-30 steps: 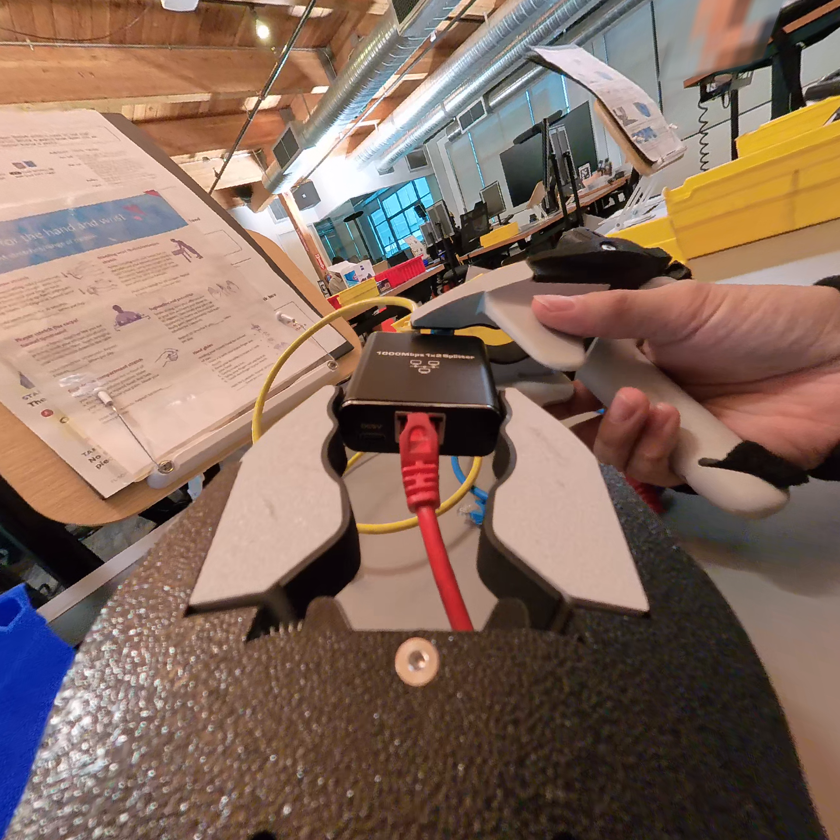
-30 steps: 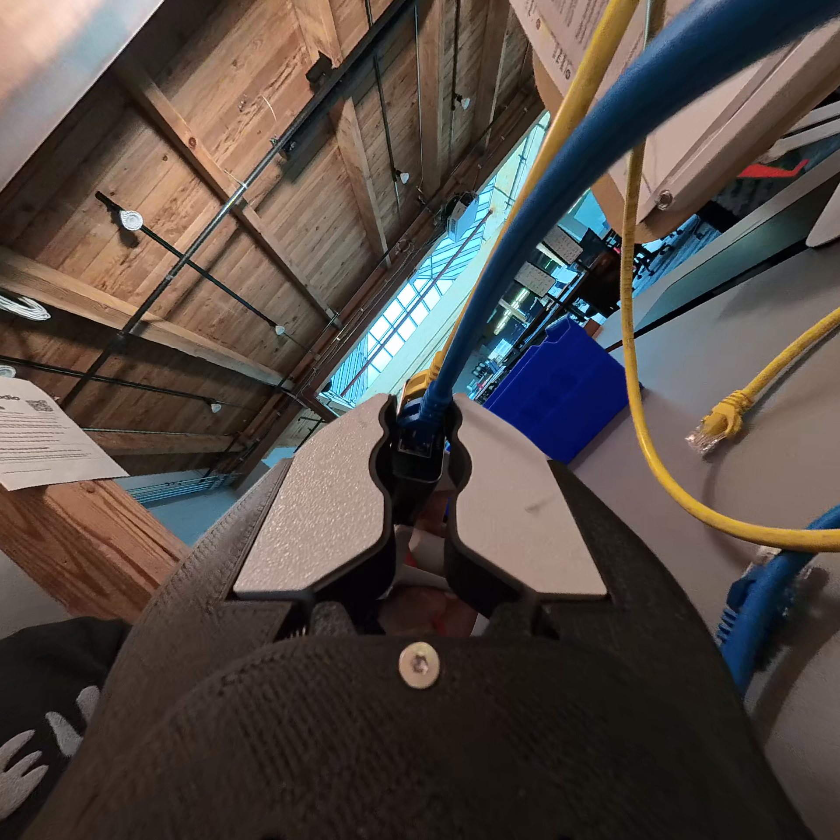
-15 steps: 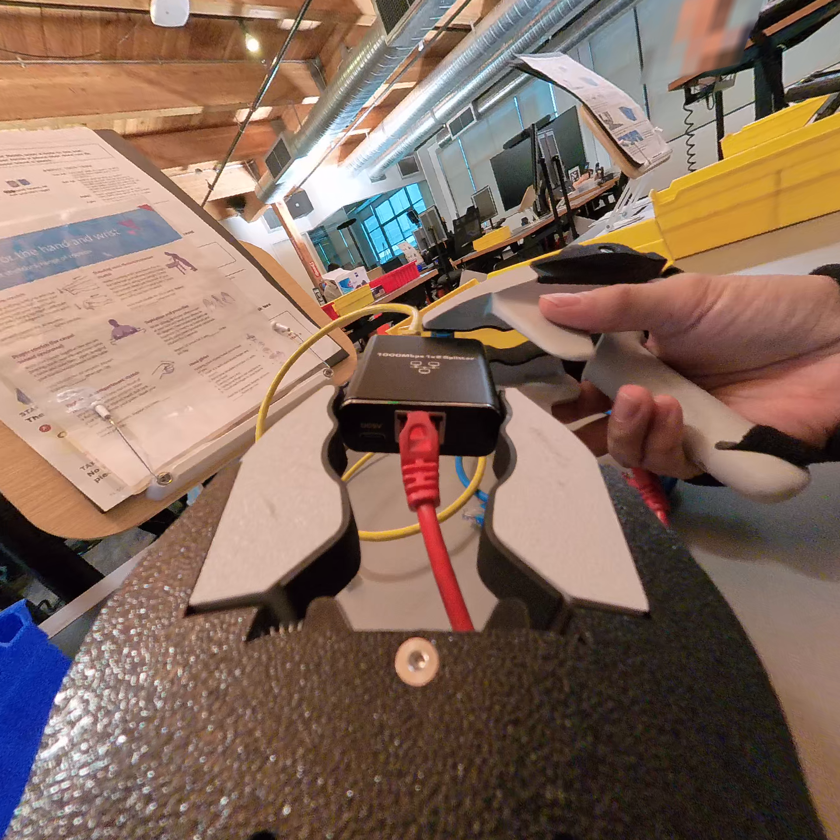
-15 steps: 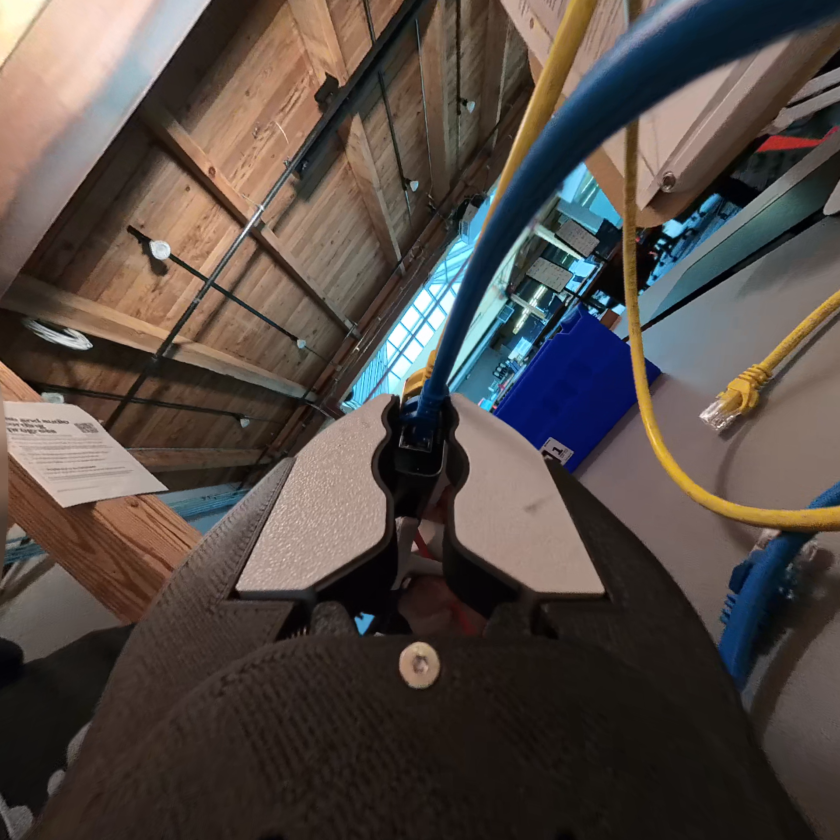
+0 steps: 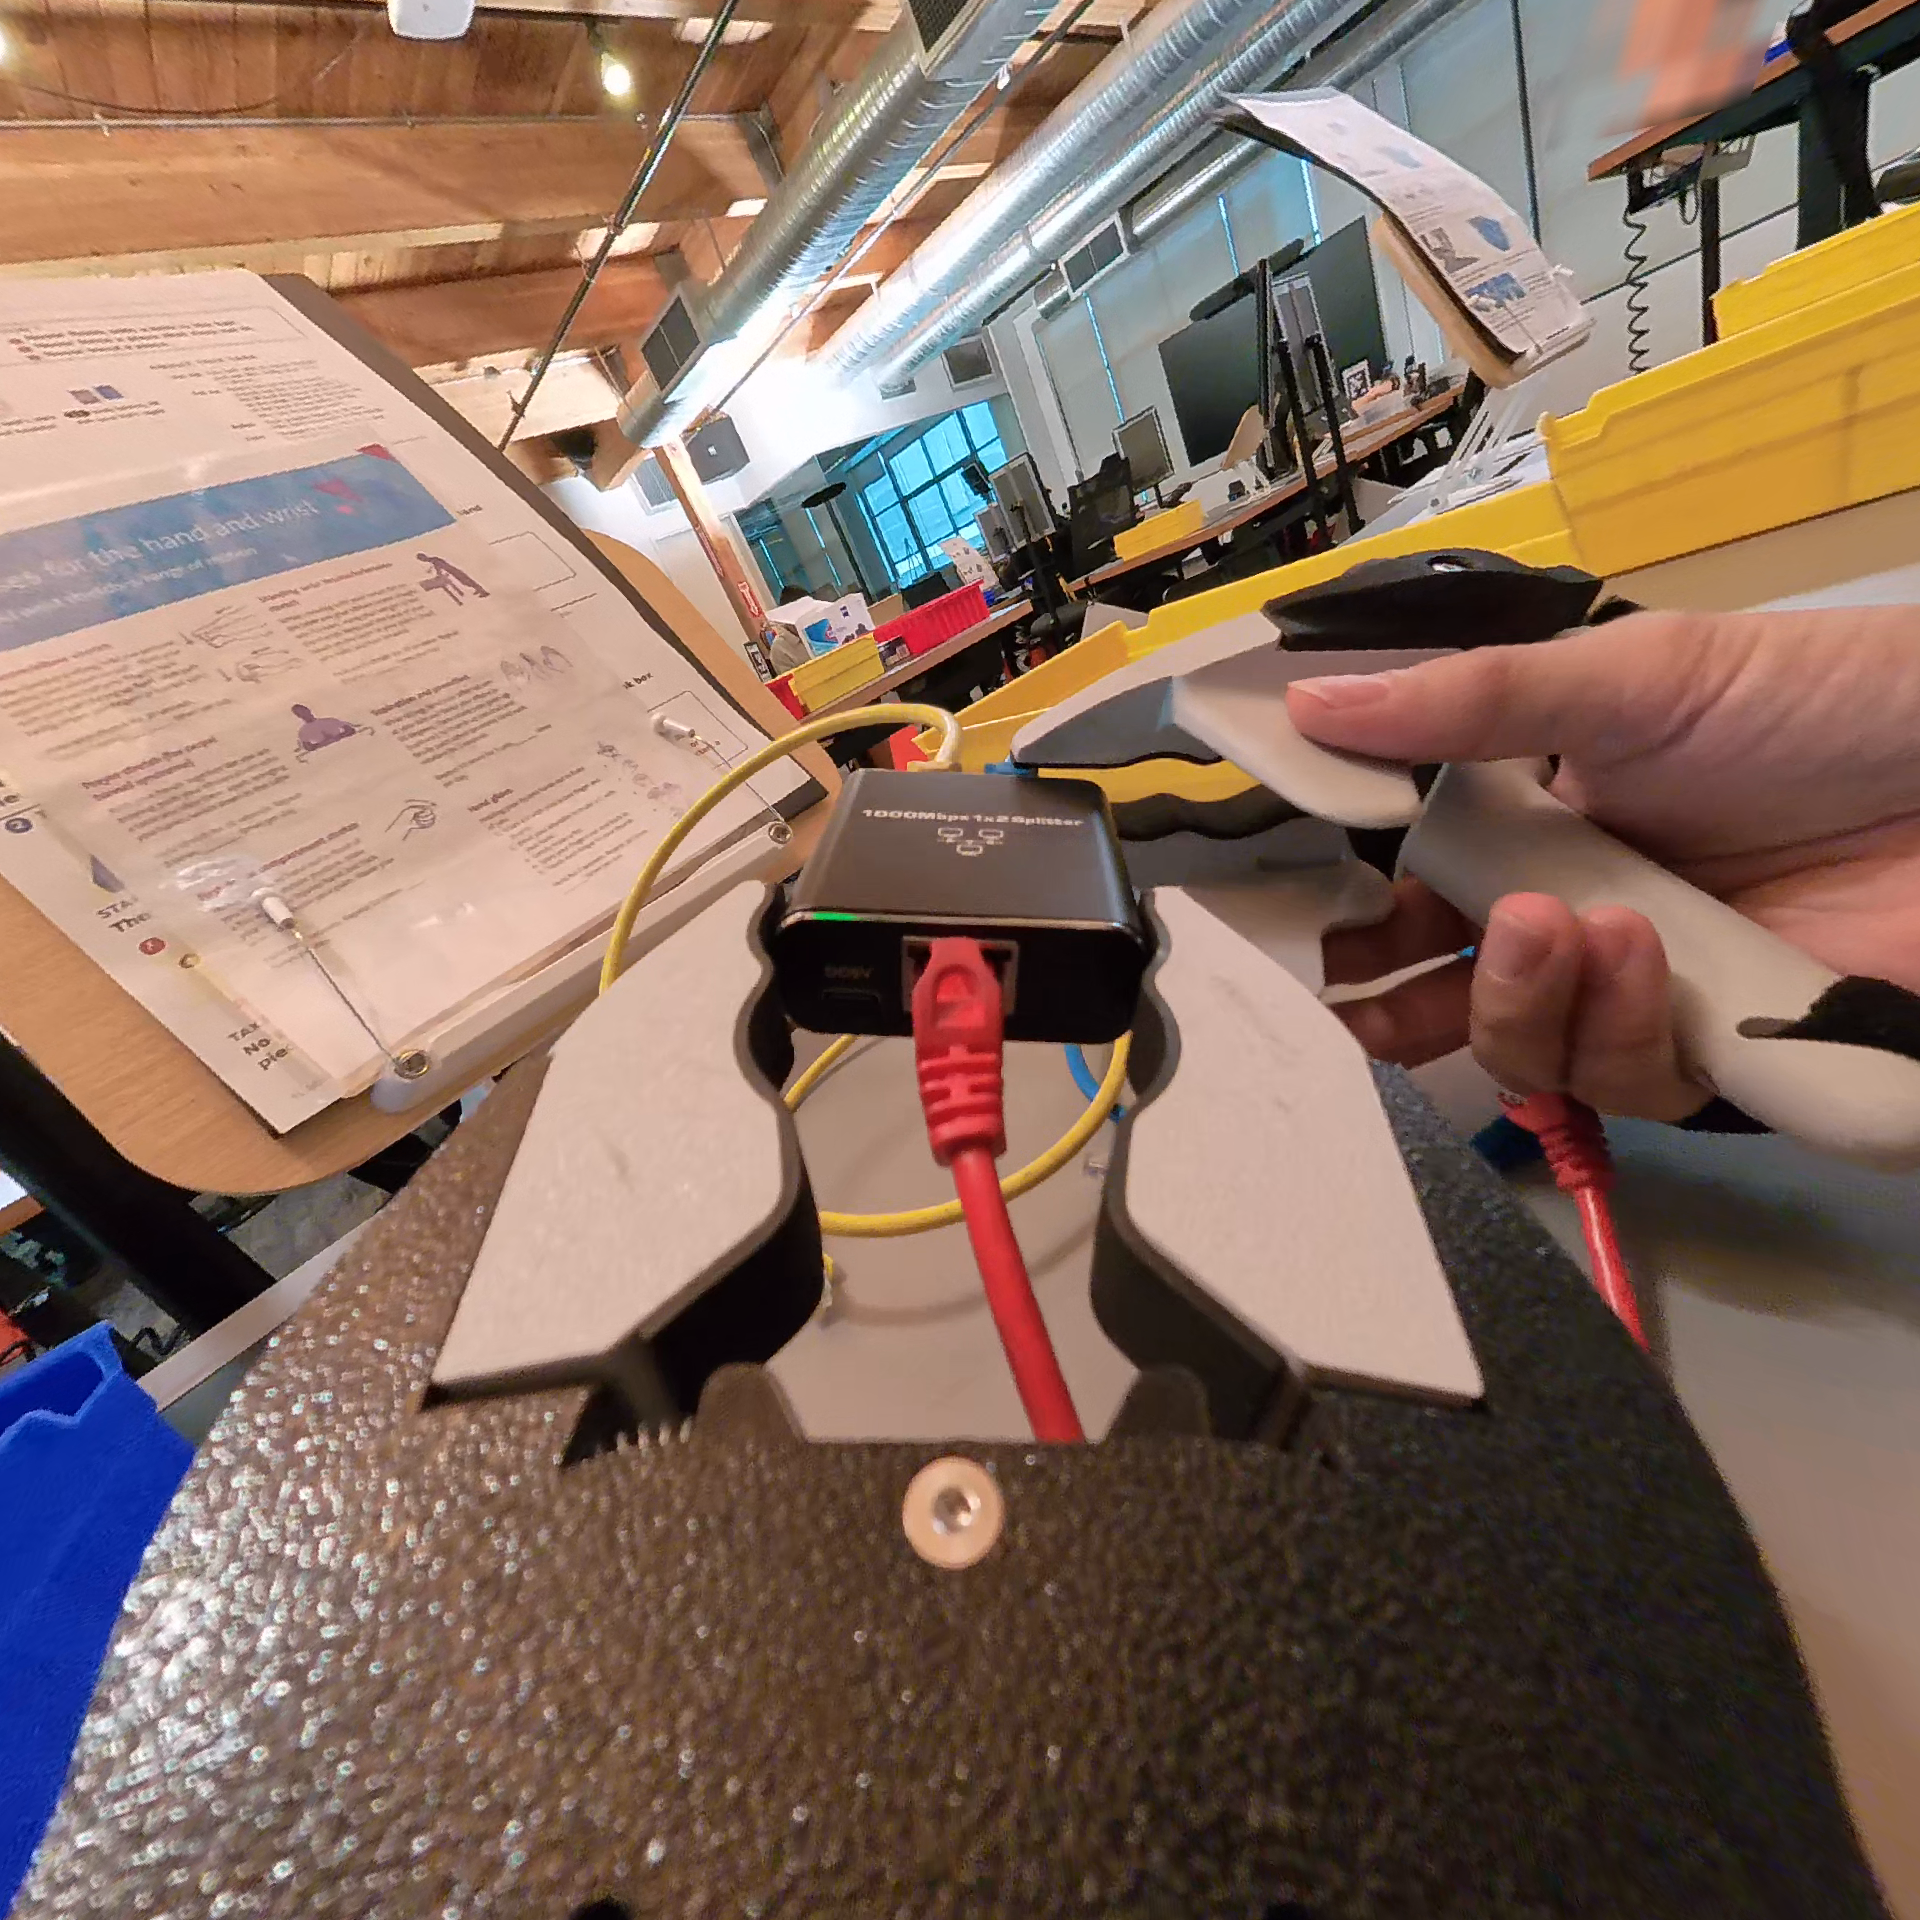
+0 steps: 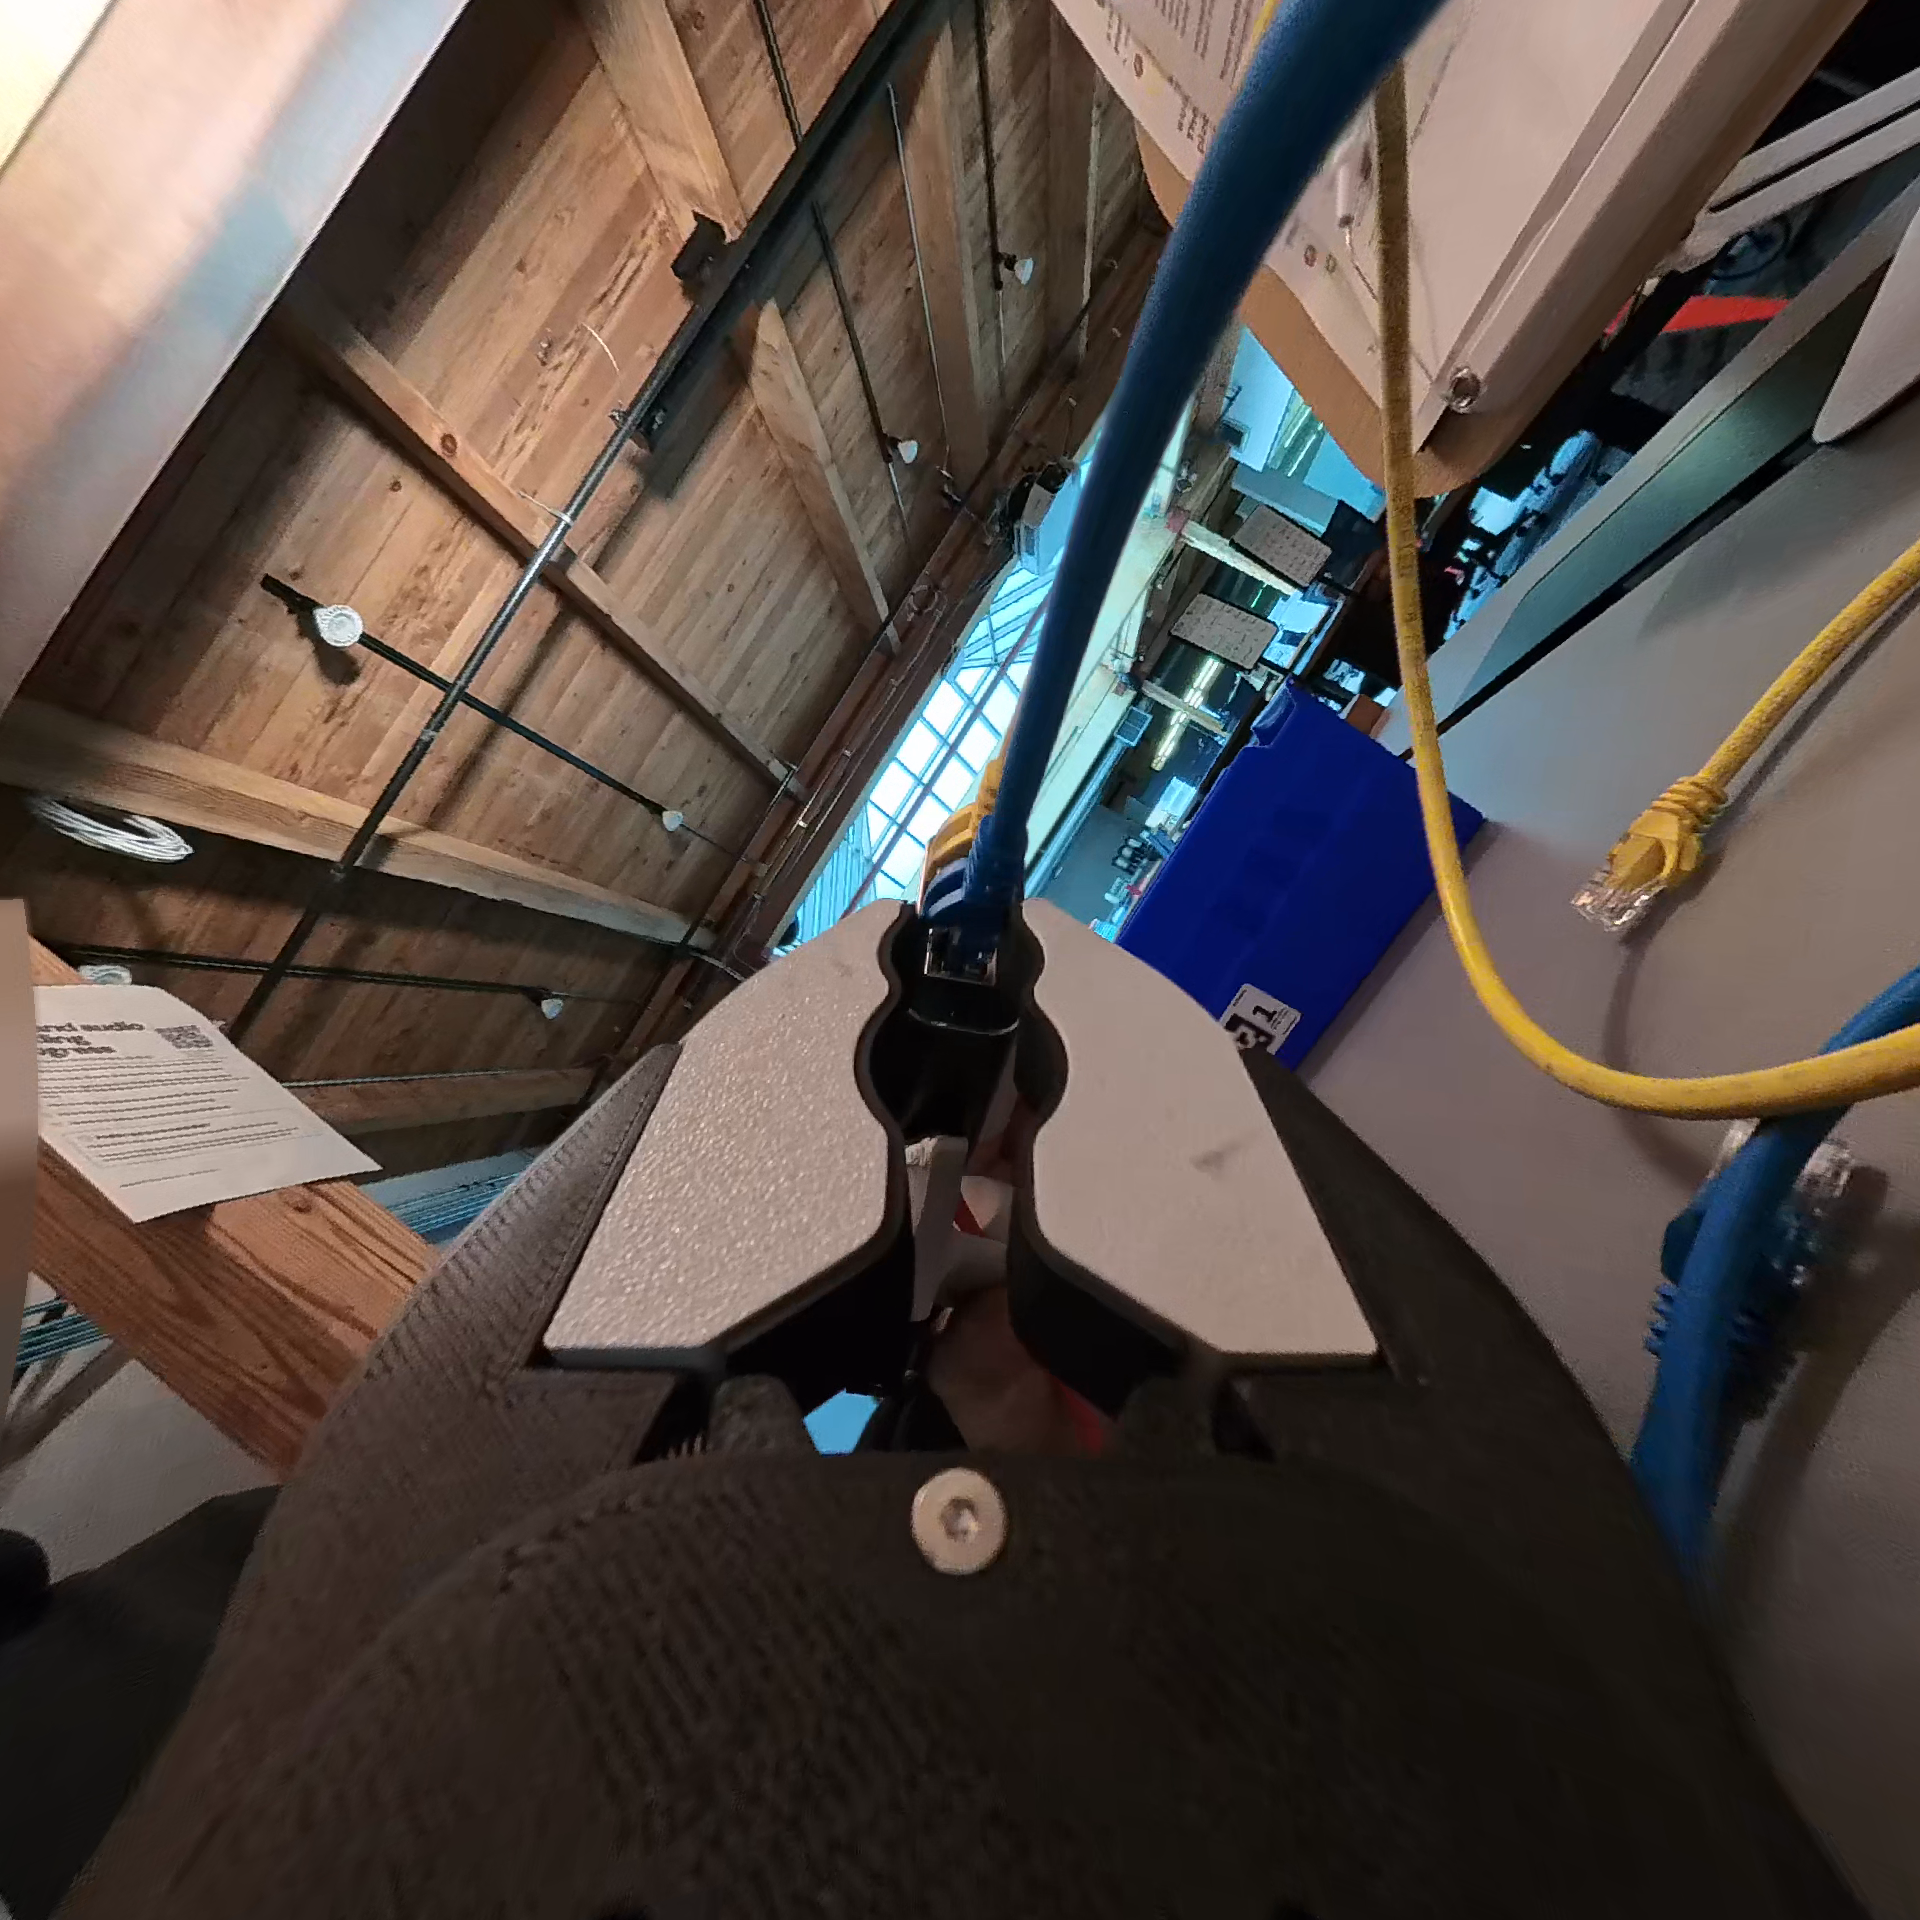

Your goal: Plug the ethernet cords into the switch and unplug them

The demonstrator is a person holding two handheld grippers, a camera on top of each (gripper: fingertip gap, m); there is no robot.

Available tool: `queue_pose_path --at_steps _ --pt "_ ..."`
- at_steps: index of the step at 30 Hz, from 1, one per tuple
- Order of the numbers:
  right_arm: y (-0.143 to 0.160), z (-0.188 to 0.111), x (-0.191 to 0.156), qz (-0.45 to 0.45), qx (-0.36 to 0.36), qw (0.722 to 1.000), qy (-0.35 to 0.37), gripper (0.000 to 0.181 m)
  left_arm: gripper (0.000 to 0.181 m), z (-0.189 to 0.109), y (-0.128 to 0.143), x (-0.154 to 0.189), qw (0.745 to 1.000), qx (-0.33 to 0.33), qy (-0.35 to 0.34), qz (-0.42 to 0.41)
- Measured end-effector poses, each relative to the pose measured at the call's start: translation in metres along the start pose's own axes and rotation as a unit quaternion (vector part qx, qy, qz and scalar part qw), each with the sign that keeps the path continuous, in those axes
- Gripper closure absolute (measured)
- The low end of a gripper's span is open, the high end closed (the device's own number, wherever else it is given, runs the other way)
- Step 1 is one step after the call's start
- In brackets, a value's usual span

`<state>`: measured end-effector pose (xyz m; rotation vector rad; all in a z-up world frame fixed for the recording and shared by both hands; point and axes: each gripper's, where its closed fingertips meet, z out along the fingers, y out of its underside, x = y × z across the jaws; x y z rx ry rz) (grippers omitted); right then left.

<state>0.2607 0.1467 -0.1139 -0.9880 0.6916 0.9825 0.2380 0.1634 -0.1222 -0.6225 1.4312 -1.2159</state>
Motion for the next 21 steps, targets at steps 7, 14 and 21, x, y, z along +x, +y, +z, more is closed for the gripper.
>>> queue_pose_path --at_steps 7,14,21 --pt "0.0047 0.0019 0.0026 0.019 0.0 1.0 -0.002 0.167 0.119 0.0008 0.0021 -0.0003 1.0 -0.008 -0.004 0.01" --pt "0.0046 0.0006 0.0084 0.037 0.02 0.999 -0.004 0.167 0.119 0.0017 0.0065 0.0009 0.999 -0.022 -0.006 0.034" --pt "0.0058 0.0028 0.0046 0.013 0.006 1.0 -0.006 0.167 0.119 0.0009 0.0071 -0.0011 0.999 -0.015 -0.008 0.037"
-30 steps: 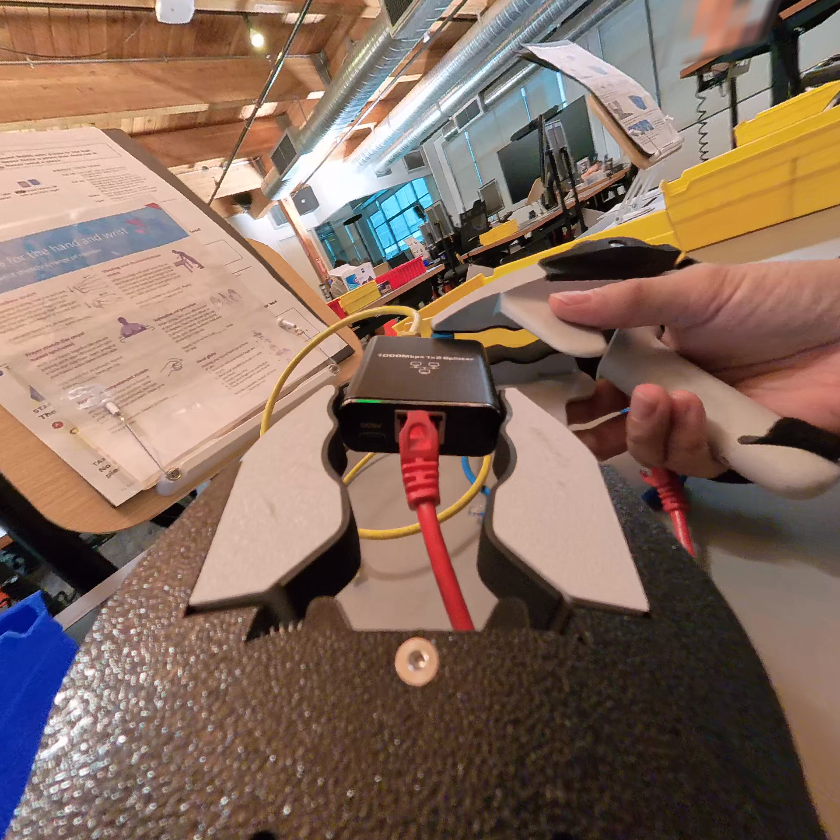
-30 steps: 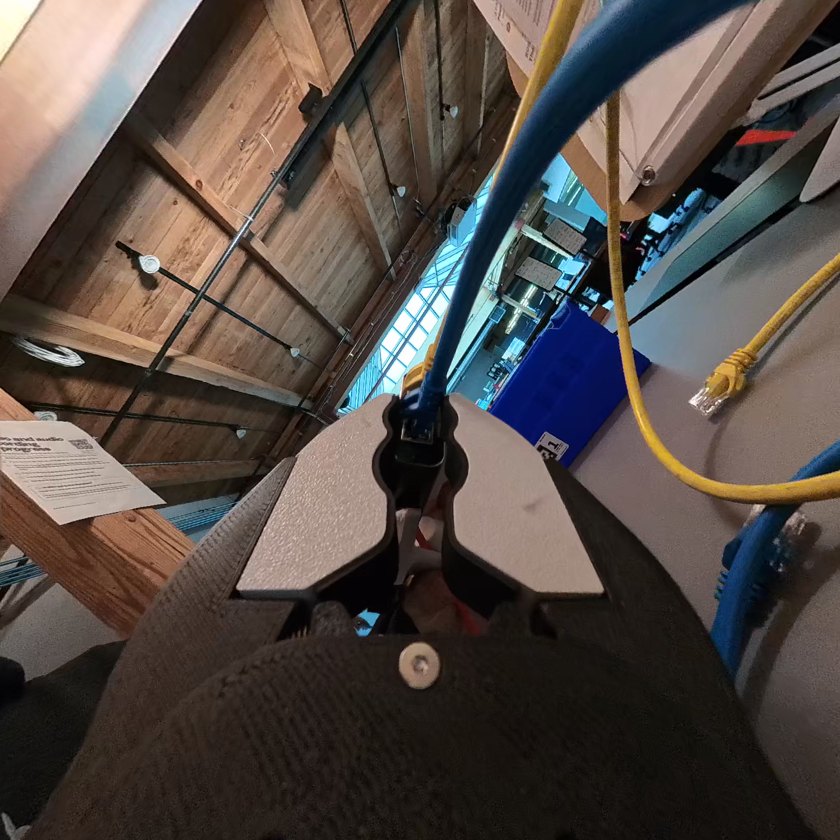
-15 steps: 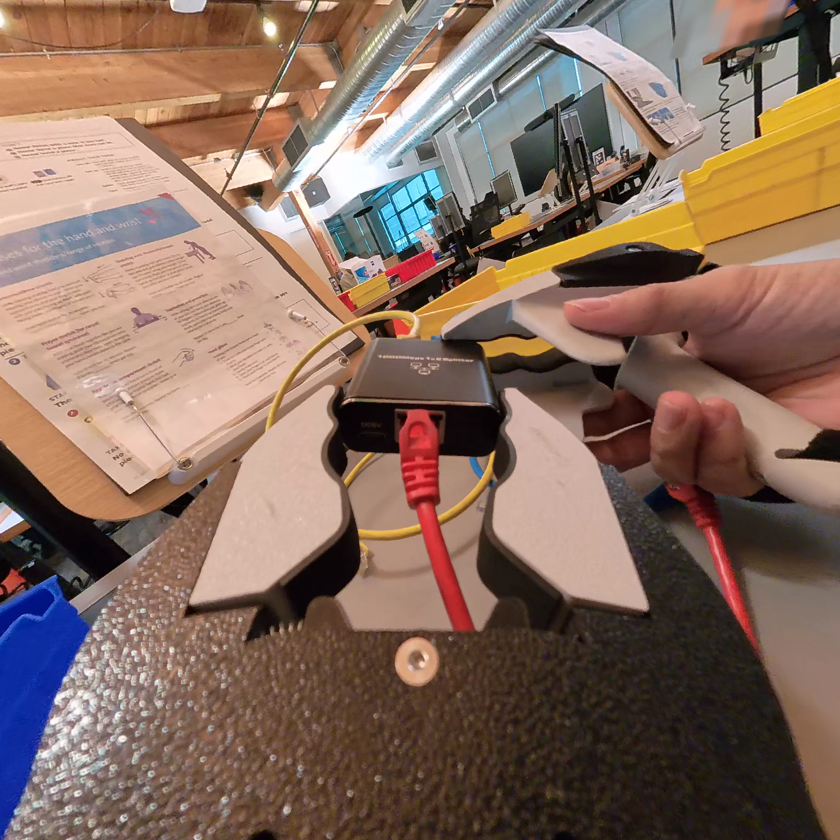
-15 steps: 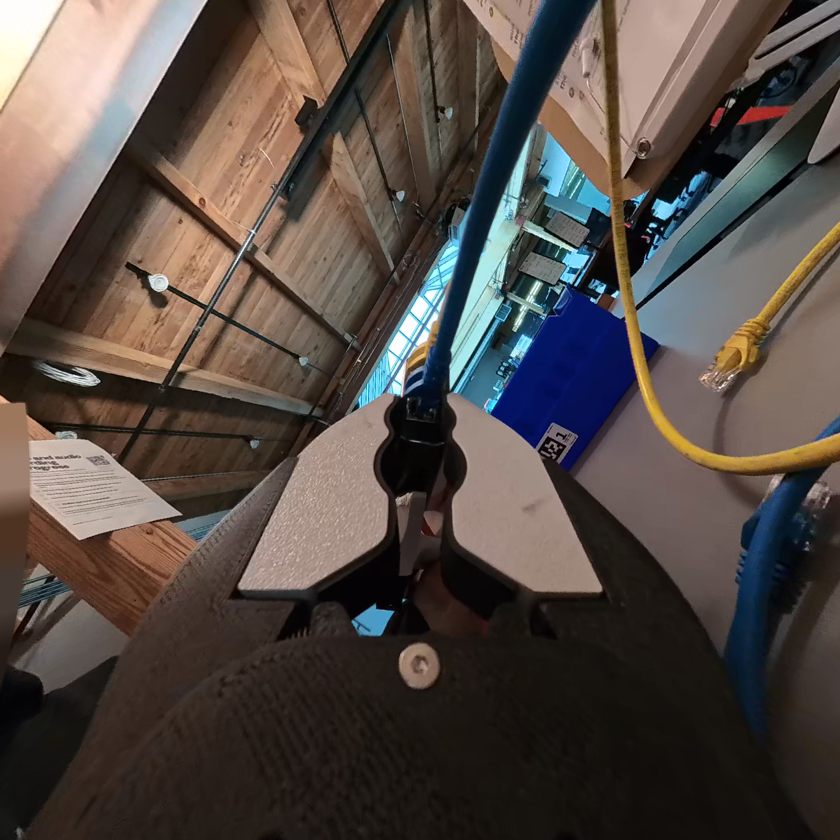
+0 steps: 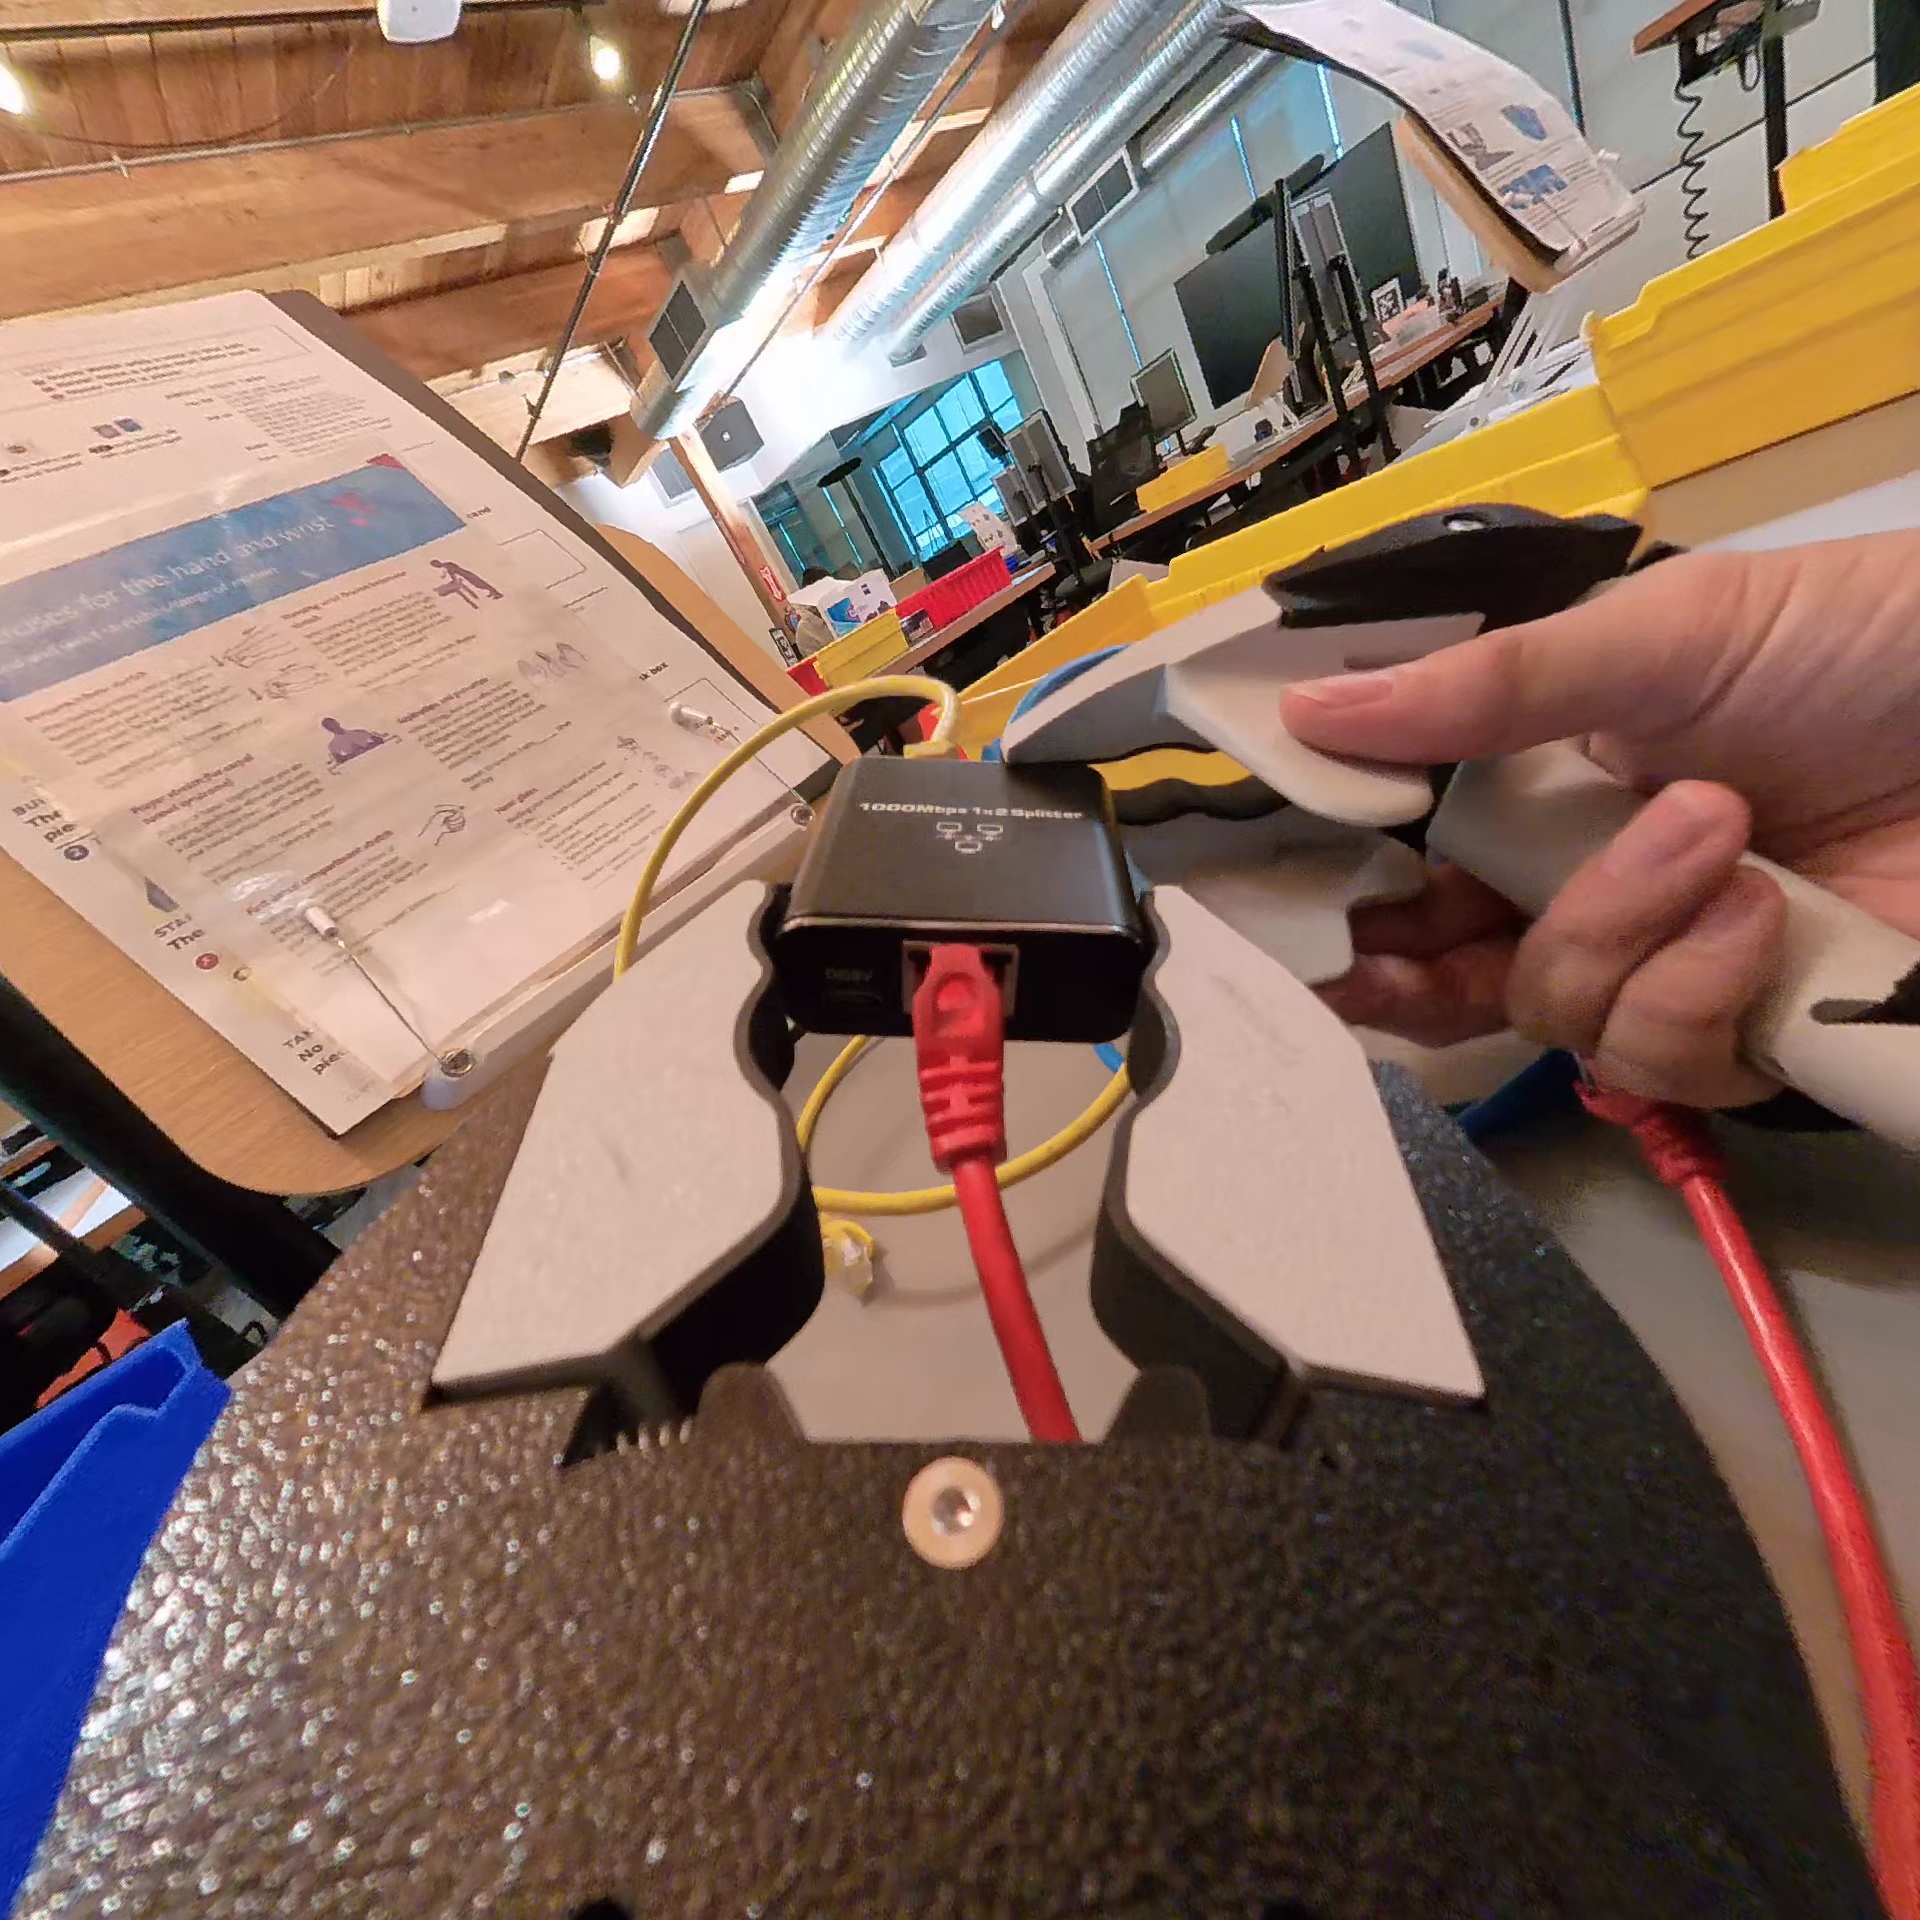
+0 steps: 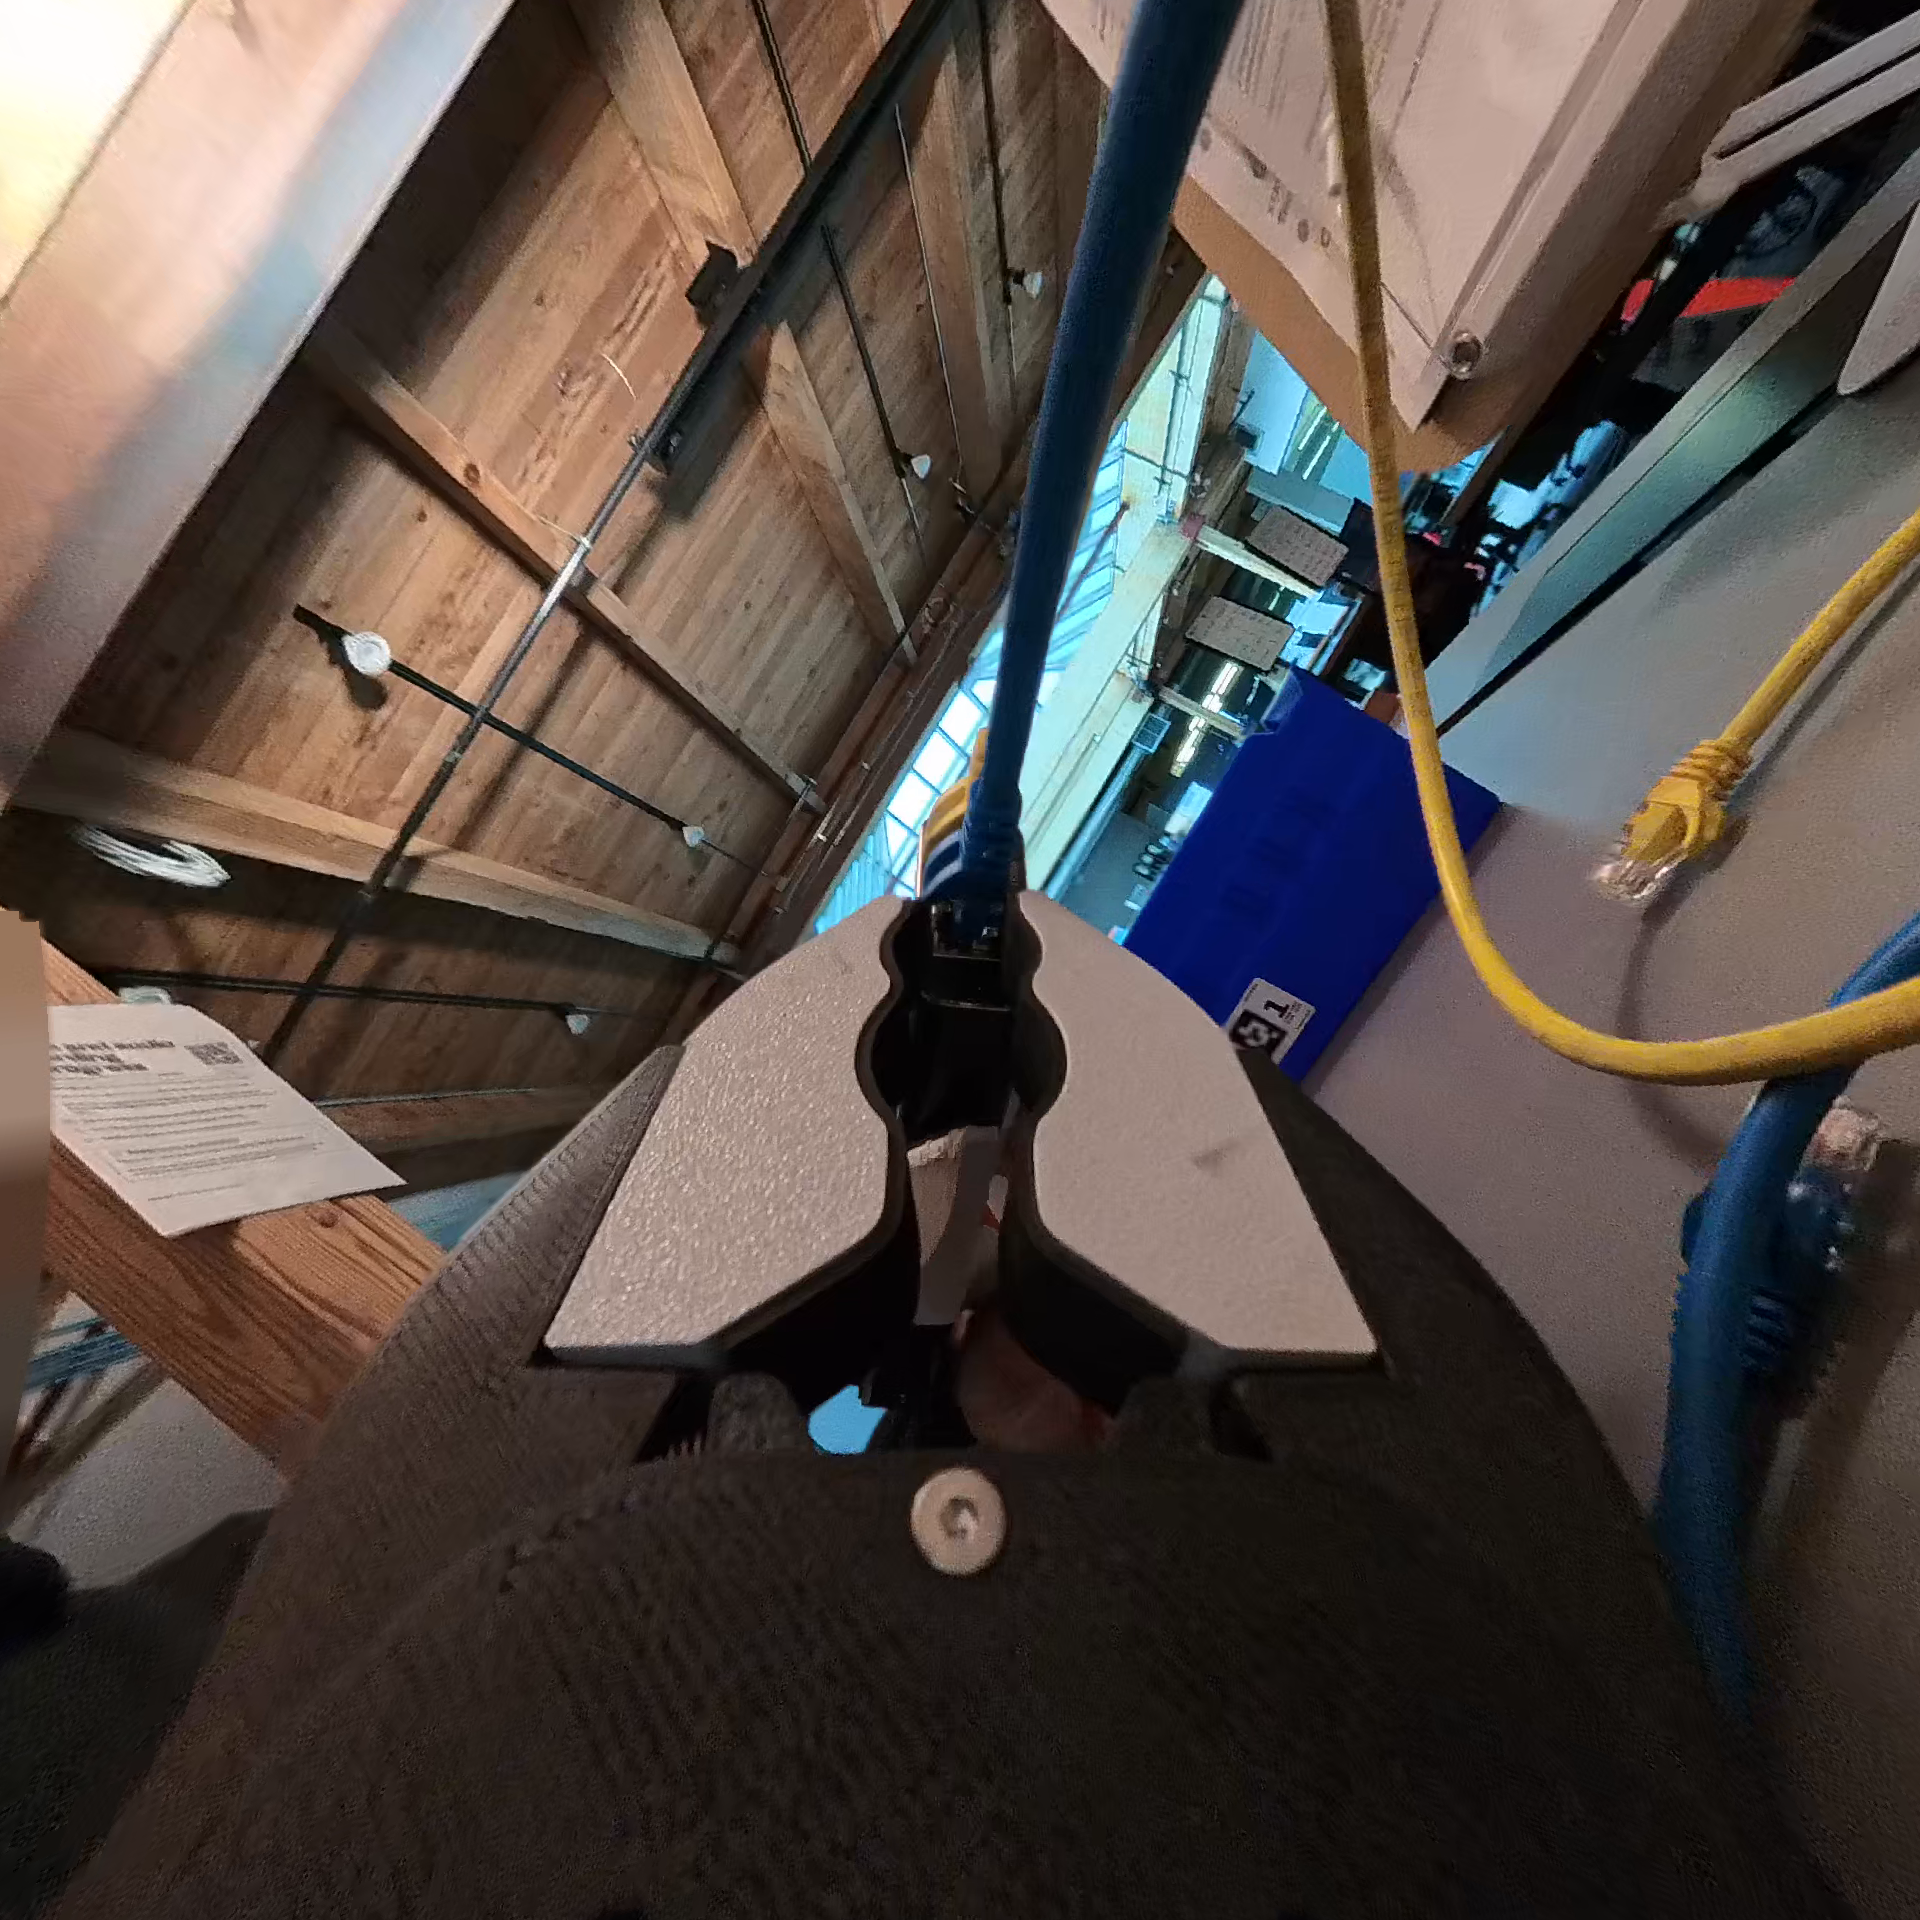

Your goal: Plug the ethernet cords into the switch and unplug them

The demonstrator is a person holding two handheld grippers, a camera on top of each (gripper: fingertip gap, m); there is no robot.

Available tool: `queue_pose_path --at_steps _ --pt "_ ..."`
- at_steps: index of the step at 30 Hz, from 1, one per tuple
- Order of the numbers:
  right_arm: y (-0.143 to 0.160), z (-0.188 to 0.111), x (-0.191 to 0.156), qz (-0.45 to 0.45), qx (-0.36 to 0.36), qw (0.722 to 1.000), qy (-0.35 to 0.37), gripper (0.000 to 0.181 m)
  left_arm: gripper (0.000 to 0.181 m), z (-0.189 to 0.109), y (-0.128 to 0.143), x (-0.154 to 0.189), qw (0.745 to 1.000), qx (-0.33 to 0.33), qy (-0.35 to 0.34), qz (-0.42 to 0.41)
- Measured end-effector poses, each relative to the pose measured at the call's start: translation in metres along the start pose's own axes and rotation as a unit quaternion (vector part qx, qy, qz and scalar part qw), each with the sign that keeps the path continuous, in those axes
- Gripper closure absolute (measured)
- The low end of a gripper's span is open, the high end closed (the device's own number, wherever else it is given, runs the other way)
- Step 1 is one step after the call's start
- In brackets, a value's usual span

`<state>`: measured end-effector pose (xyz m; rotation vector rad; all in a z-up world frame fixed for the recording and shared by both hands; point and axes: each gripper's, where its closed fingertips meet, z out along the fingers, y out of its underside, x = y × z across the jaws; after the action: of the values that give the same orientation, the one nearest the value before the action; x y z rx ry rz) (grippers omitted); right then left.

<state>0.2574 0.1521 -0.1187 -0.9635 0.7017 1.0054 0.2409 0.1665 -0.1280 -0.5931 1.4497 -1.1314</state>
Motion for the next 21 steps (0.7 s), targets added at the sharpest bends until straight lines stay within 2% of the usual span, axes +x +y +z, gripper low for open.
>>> queue_pose_path --at_steps 11,21 --pt "0.007 0.003 -0.034 -0.107 0.02 0.994 -0.01 0.166 0.119 -0.008 -0.023 -0.001 0.997 0.08 0.003 0.01" --pt "0.005 0.003 -0.04 -0.137 0.037 0.99 0.0 0.168 0.119 -0.008 -0.029 0.0 0.994 0.097 0.011 -0.039"
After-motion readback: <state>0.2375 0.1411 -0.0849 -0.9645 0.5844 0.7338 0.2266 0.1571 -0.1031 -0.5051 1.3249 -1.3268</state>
